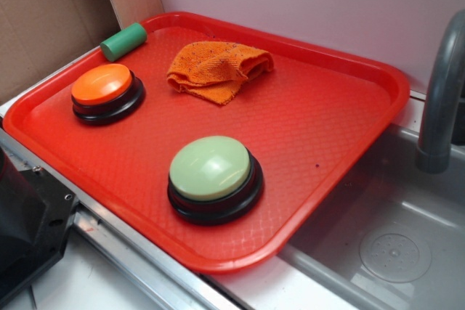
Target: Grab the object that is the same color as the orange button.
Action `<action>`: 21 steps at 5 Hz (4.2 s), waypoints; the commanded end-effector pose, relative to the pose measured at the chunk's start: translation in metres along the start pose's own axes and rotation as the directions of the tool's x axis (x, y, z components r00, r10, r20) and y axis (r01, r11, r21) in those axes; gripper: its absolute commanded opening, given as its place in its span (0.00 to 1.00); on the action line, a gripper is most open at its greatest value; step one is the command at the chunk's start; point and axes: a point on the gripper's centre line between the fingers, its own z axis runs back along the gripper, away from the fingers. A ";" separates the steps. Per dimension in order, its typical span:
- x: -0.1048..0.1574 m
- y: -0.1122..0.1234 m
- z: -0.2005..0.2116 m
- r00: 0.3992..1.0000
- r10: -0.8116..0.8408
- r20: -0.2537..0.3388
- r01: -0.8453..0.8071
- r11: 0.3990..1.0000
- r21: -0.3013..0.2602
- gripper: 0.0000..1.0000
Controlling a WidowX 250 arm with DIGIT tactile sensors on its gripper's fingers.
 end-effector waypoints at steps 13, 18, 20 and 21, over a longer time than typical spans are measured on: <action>0.156 0.060 -0.221 0.990 0.138 0.041 -0.140 0.988 0.066 0.00; 0.141 0.031 -0.138 0.993 0.114 -0.002 -0.113 0.985 0.128 0.00; 0.092 0.005 -0.089 0.999 0.039 -0.004 -0.038 0.995 0.091 0.00; 0.062 -0.003 -0.078 0.999 0.039 0.010 -0.040 0.996 0.080 0.00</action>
